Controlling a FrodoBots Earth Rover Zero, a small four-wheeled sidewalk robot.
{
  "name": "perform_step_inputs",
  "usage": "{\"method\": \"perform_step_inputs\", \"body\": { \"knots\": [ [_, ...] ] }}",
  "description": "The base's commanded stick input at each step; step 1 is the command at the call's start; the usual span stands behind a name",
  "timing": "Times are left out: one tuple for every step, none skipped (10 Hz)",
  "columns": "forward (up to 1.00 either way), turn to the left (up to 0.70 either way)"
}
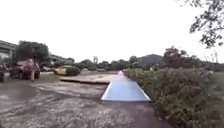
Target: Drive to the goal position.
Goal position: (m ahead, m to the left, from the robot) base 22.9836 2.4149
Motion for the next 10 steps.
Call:
{"method": "perform_step_inputs", "body": {
  "knots": [
    [0.50,0.00],
    [0.50,0.00],
    [0.50,0.00],
    [0.50,0.00],
    [0.50,0.00],
    [0.50,0.00],
    [0.50,0.00],
    [0.50,0.00],
    [0.50,0.00],
    [0.50,0.00]
  ]
}}
